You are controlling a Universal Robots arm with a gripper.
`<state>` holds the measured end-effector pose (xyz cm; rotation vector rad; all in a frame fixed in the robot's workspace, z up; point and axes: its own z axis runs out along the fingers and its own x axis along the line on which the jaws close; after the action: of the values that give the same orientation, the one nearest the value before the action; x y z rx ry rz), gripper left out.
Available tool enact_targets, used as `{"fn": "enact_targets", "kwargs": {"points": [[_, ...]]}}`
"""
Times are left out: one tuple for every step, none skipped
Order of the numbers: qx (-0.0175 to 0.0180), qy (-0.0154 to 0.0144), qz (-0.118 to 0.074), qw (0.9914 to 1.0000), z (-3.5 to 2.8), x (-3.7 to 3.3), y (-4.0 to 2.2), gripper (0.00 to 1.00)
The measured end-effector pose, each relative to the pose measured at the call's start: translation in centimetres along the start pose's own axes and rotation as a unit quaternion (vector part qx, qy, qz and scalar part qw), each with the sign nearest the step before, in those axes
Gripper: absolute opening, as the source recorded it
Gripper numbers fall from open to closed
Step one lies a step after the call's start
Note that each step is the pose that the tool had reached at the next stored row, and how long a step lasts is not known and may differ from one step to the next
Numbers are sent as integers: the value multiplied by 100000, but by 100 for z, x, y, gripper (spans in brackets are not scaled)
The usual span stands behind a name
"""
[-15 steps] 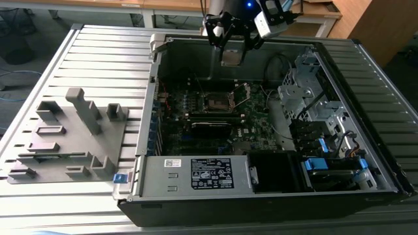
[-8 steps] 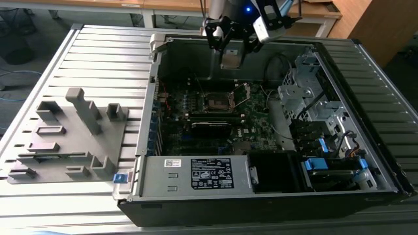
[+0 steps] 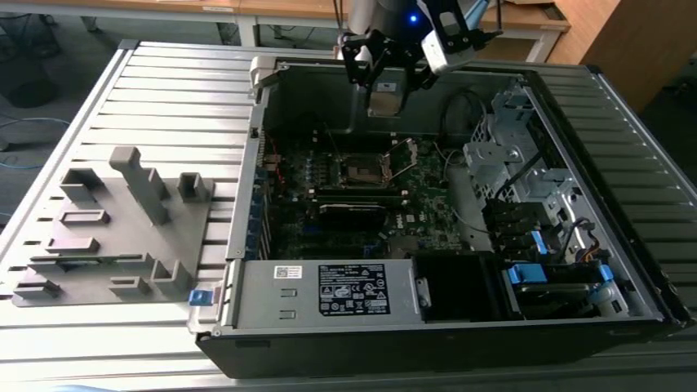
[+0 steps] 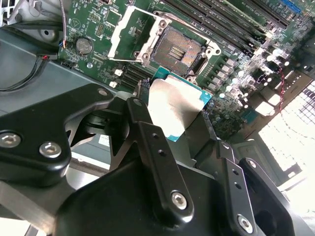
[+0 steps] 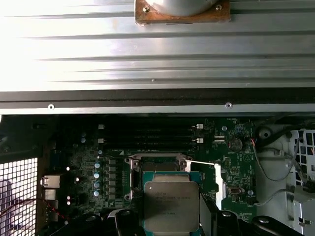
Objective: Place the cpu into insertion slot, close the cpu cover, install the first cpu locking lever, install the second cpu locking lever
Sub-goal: 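Place the cpu into insertion slot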
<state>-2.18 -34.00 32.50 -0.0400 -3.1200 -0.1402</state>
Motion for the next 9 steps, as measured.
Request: {"fn": "enact_targets", "kwargs": {"points": [[-5,0,-2,100000,1,0,0,54],[-10,-3,-1,100000,4,1,0,54],[-24,-9,-1,100000,11,1,-1,54],[-12,-4,-2,100000,17,1,-2,54],[-7,-1,-4,100000,24,1,-2,54],[-6,-1,-3,100000,32,1,-3,54],[-4,0,-1,100000,38,2,-3,54],[0,1,-3,100000,43,2,-4,54],[7,6,-3,100000,45,2,-4,54]]}}
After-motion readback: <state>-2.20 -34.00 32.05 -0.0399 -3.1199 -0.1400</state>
